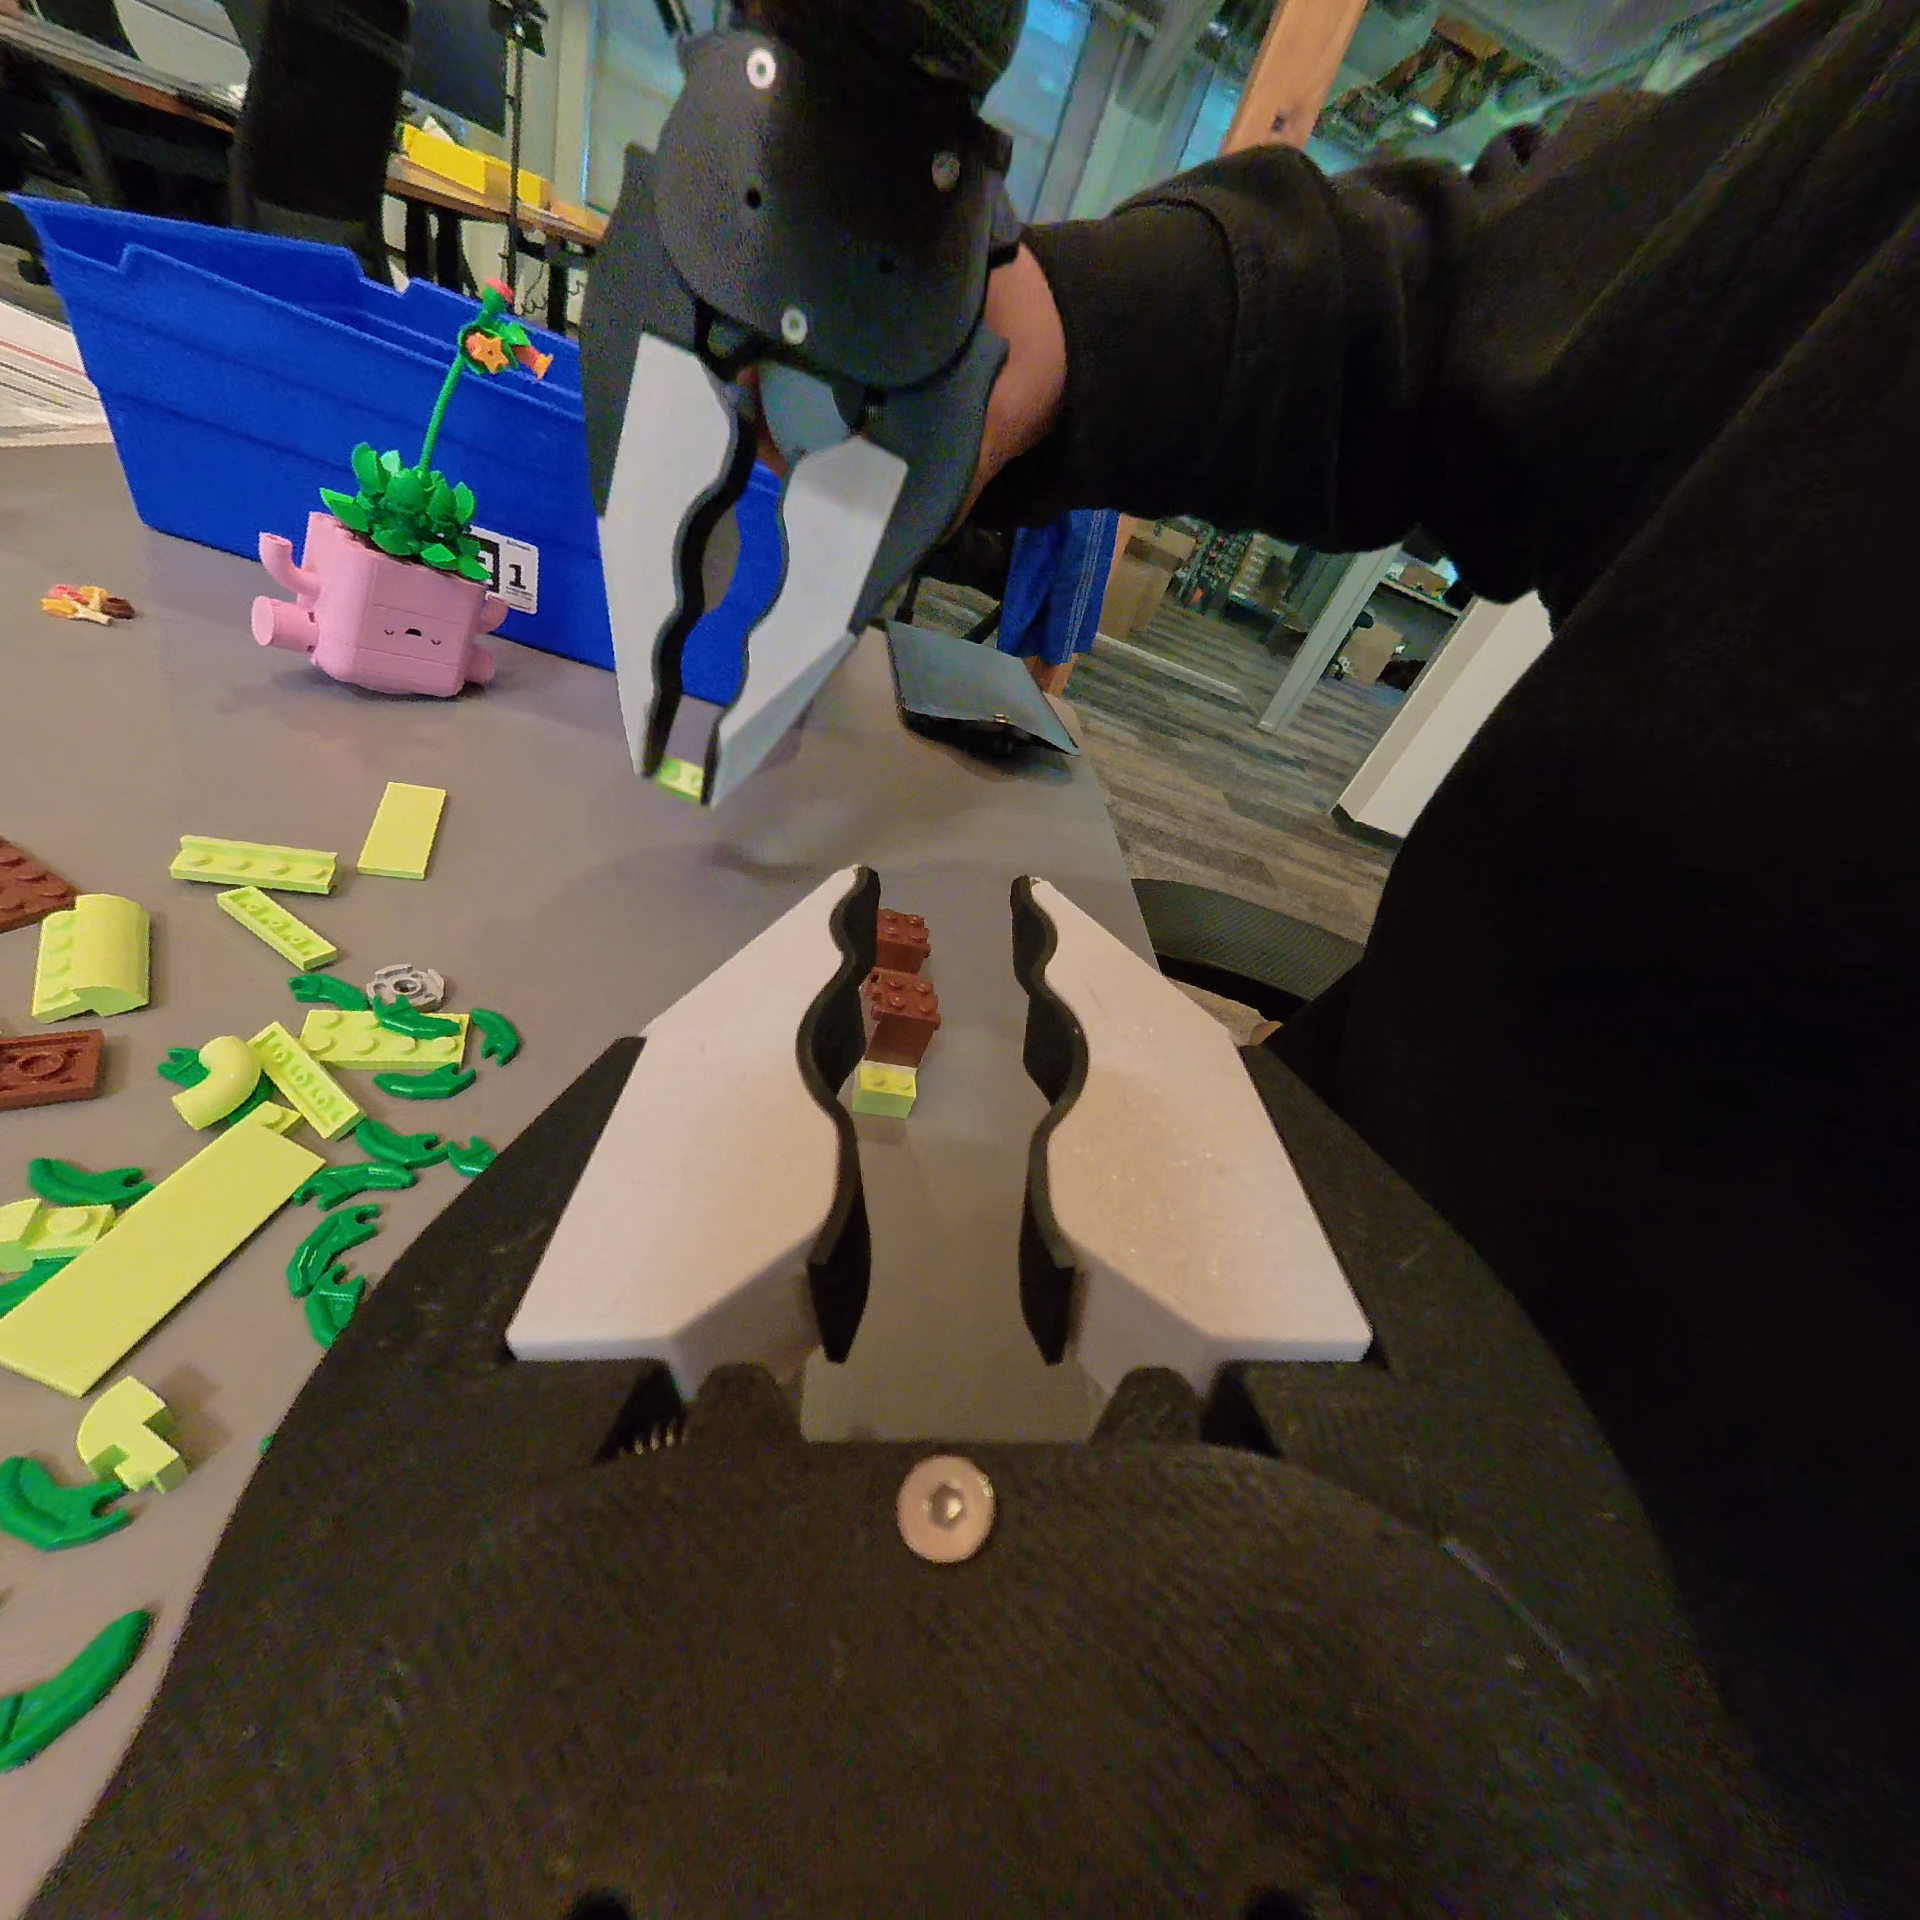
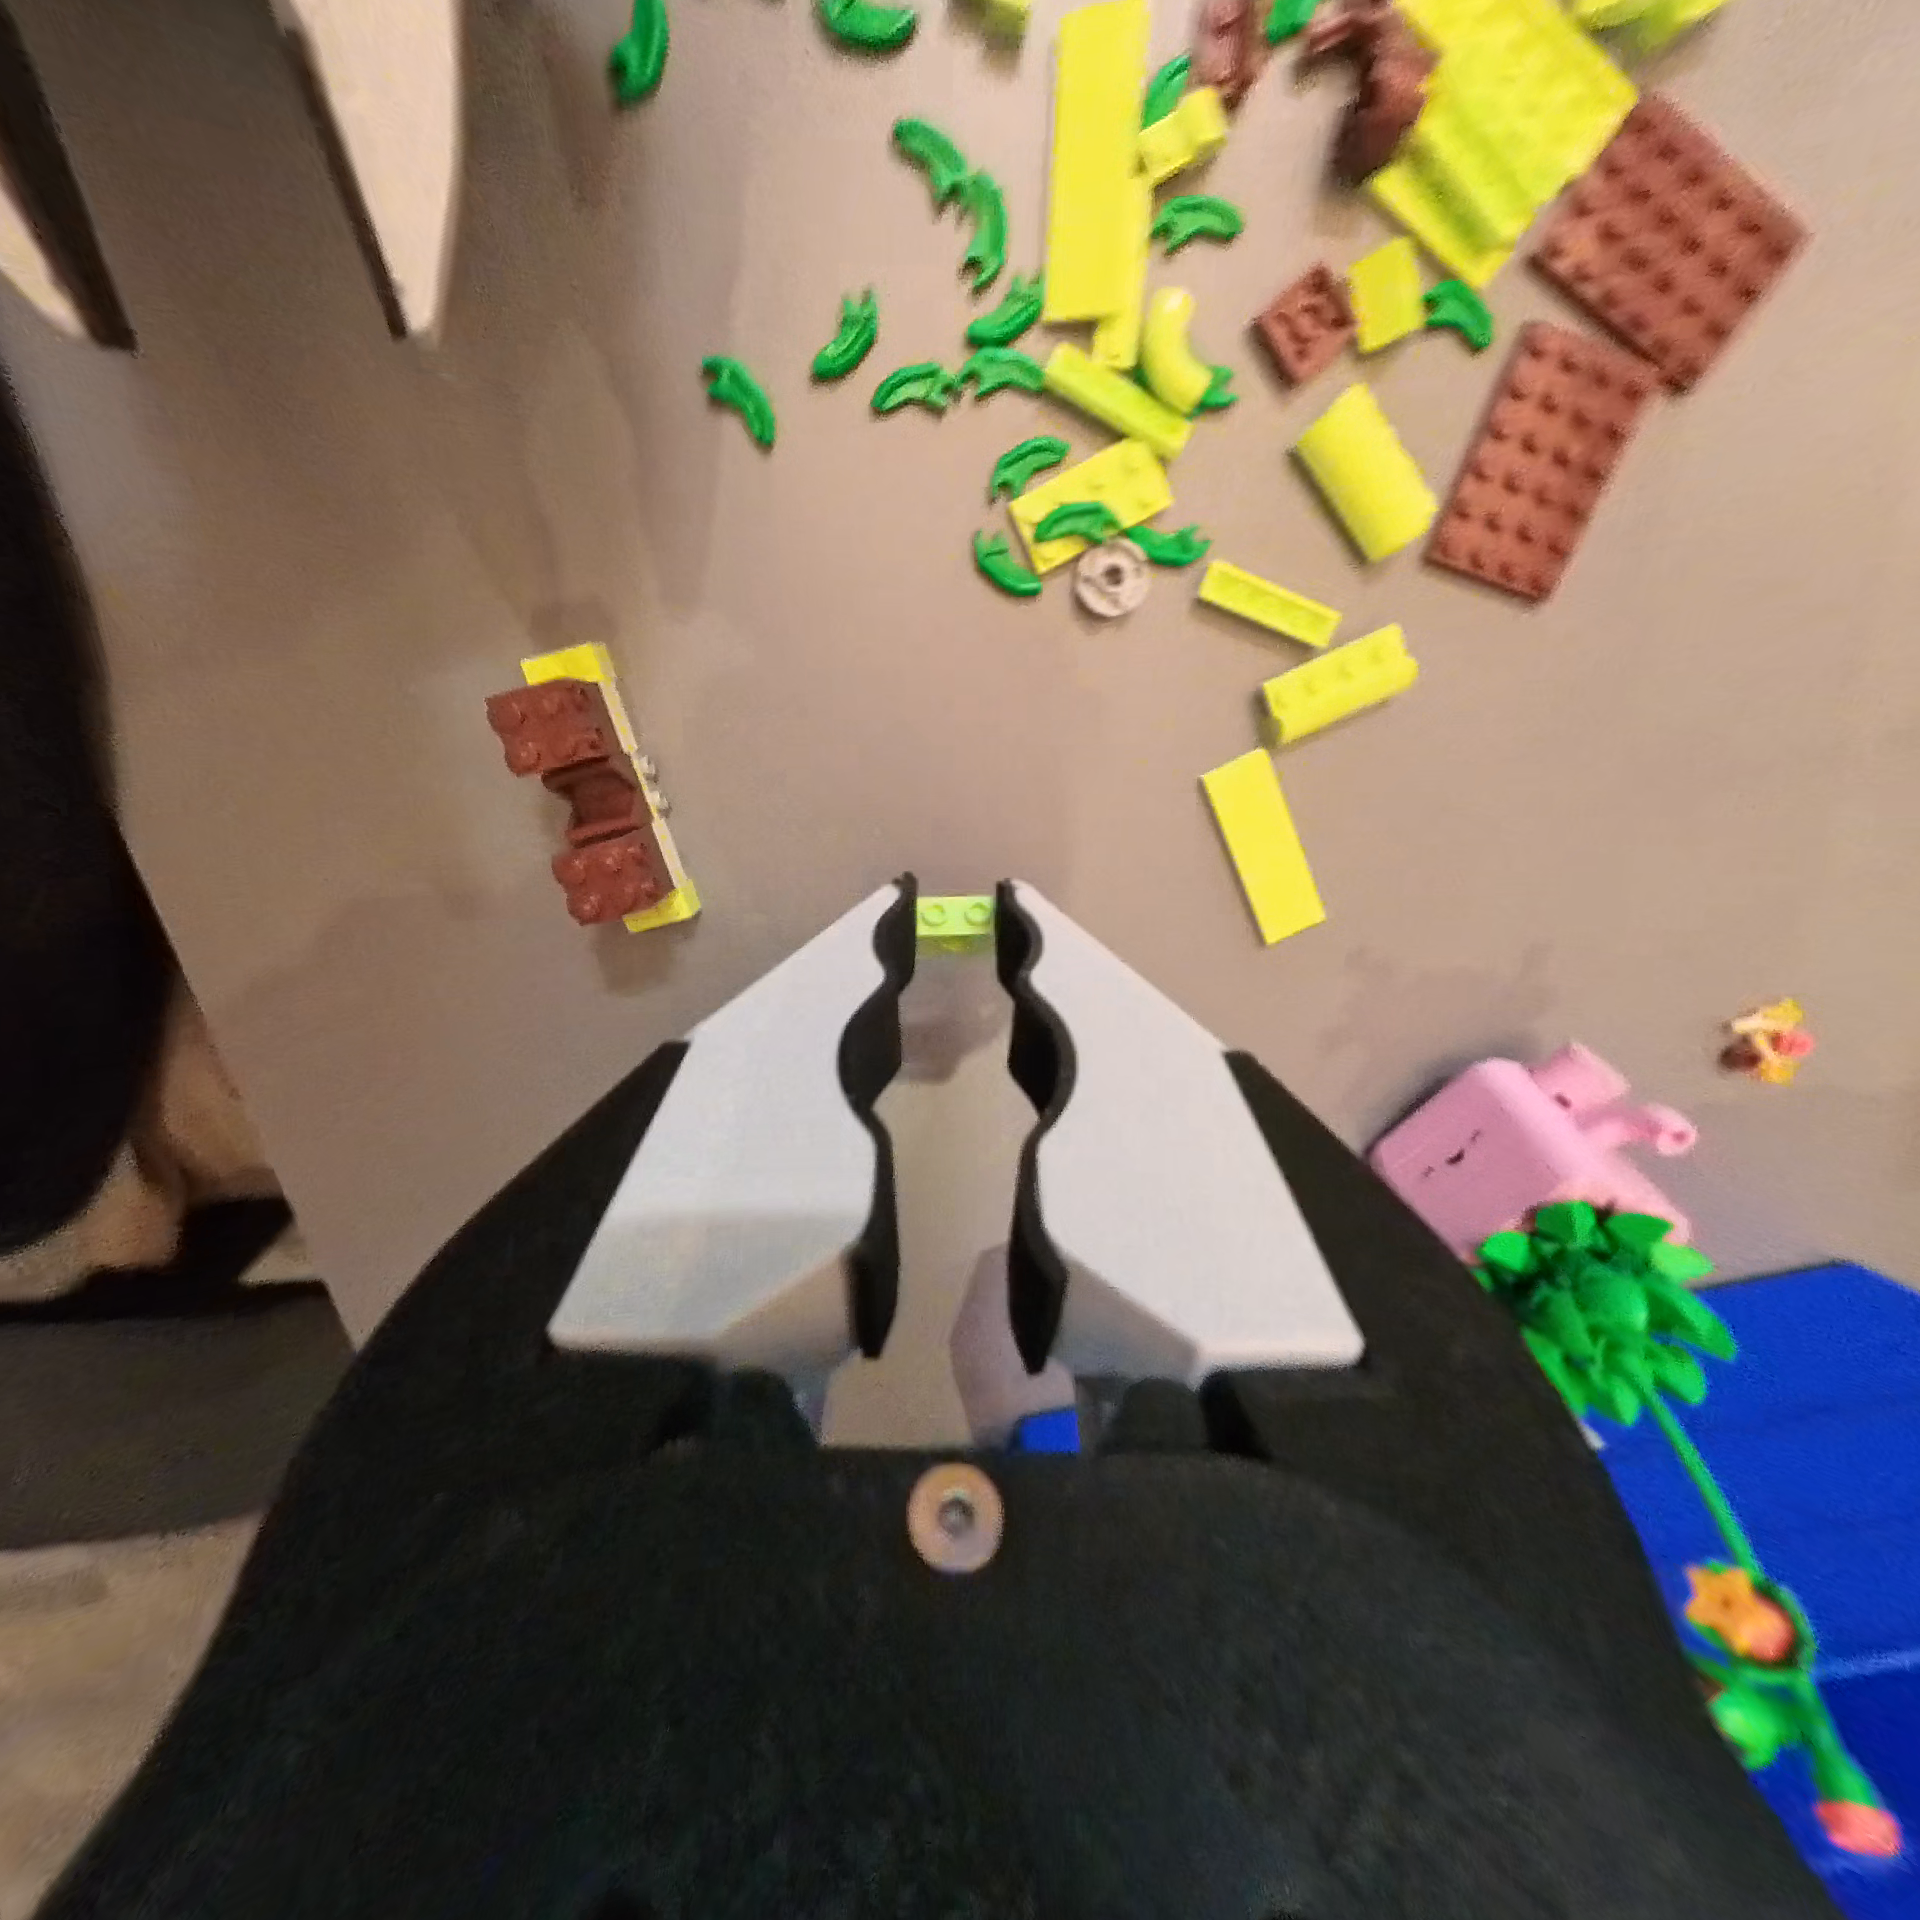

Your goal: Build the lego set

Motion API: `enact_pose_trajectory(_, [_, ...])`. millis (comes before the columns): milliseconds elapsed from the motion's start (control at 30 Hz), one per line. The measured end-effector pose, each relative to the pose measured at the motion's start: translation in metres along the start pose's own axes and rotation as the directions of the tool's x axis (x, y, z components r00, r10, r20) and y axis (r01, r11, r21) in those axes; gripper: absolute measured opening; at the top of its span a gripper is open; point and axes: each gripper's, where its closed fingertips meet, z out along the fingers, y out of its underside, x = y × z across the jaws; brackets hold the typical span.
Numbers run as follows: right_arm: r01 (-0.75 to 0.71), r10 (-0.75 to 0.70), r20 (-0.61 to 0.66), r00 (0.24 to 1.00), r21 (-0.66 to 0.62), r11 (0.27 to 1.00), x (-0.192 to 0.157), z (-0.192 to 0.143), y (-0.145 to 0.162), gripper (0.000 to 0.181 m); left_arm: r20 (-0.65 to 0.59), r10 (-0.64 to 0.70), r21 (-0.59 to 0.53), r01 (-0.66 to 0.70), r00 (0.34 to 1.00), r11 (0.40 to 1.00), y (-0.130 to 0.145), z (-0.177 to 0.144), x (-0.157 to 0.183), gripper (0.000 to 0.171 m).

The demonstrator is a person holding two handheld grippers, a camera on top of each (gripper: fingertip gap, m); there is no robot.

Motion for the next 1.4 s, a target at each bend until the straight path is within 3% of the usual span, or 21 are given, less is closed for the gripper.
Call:
enact_pose_trajectory(167, [-0.197, 0.208, -0.063, 0.976, 0.148, 0.969, 0.023, -0.022, 0.020, 0.013, 0.005, 0.000, -0.003, 0.000, 1.000, 1.000, 0.000, 0.000, -0.001, 0.023])
enact_pose_trajectory(367, [-0.319, 0.355, -0.155, 0.922, 0.216, 0.923, 0.027, -0.044, 0.056, 0.013, 0.008, -0.006, -0.003, 0.006, 1.000, 1.000, 0.000, 0.001, -0.002, 0.023])
enact_pose_trajectory(467, [-0.357, 0.390, -0.135, 0.911, 0.218, 0.908, 0.009, -0.038, 0.061, 0.013, 0.009, -0.008, -0.002, 0.008, 1.000, 1.000, 0.000, 0.001, -0.002, 0.023])
enact_pose_trajectory(733, [-0.423, 0.432, -0.039, 0.901, 0.143, 0.895, -0.037, 0.021, 0.081, 0.013, 0.015, -0.011, -0.003, 0.011, 1.000, 1.000, 0.000, 0.001, -0.003, 0.023])
enact_pose_trajectory(867, [-0.413, 0.424, -0.059, 0.904, 0.140, 0.900, -0.039, 0.018, 0.085, 0.030, 0.019, -0.010, 0.001, 0.010, 1.000, 1.000, 0.000, 0.000, -0.004, 0.023])
enact_pose_trajectory(967, [-0.429, 0.460, -0.124, 0.879, 0.215, 0.877, -0.035, -0.013, 0.094, 0.031, 0.025, -0.007, 0.010, 0.007, 1.000, 1.000, -0.001, -0.001, -0.004, 0.023])
enact_pose_trajectory(1067, [-0.499, 0.579, -0.239, 0.779, 0.323, 0.804, -0.024, -0.059, 0.130, 0.024, 0.023, -0.011, 0.007, 0.011, 1.000, 1.000, -0.001, 0.000, -0.004, 0.023])
enact_pose_trajectory(1167, [-0.596, 0.715, -0.360, 0.599, 0.396, 0.698, -0.017, -0.093, 0.199, 0.012, 0.017, -0.014, 0.001, 0.014, 1.000, 1.000, 0.000, 0.000, -0.004, 0.023])
enact_pose_trajectory(1267, [-0.740, 0.831, -0.336, 0.442, 0.386, 0.550, -0.020, -0.089, 0.264, 0.018, 0.011, -0.017, -0.007, 0.017, 1.000, 1.000, 0.001, 0.001, -0.004, 0.023])
enact_pose_trajectory(1400, [-0.807, 0.895, -0.250, 0.370, 0.390, 0.443, -0.007, -0.067, 0.289, 0.021, 0.003, -0.013, -0.016, 0.013, 1.000, 1.000, 0.001, 0.006, -0.004, 0.022])
